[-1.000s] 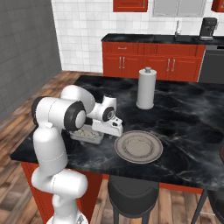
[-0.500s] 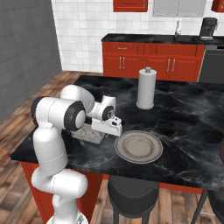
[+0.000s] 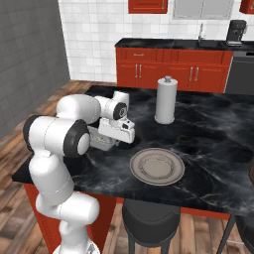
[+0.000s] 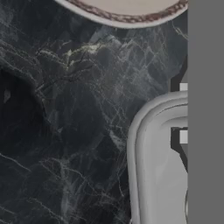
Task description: Place two dumplings into each of the tupperware containers and then place the containers in the fridge.
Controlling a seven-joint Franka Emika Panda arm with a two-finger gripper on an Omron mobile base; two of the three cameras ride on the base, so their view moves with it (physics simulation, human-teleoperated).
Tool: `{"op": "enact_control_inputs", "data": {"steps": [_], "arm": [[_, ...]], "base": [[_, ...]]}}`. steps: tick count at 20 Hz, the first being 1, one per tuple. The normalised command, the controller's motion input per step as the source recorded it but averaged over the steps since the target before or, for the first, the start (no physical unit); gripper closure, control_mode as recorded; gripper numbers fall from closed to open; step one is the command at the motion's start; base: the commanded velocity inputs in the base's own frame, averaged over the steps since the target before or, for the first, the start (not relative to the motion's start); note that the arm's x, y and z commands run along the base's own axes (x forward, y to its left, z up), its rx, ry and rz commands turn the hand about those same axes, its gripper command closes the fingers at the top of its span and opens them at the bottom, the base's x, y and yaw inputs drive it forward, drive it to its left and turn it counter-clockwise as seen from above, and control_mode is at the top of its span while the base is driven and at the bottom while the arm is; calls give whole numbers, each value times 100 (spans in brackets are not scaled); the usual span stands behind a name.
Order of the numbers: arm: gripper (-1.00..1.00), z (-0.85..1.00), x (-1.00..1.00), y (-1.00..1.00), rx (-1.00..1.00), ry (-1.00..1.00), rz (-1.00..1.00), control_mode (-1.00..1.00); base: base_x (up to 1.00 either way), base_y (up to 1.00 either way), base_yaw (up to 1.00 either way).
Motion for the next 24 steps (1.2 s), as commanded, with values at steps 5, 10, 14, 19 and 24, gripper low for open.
{"op": "enact_control_inputs", "data": {"steps": [5, 10, 14, 19, 24], "arm": [[100, 88, -35, 76, -3, 2, -28, -100], [100, 62, -91, 18, 1, 15, -56, -100], [100, 40, -81, 2, 0, 23, -64, -100], [100, 52, -65, 12, -3, 31, -53, -100], [100, 4, -40, 47, -32, 1, -45, -100]], "base": [[0, 0, 0], [0, 0, 0], [0, 0, 0], [0, 0, 0], [0, 0, 0]]}}
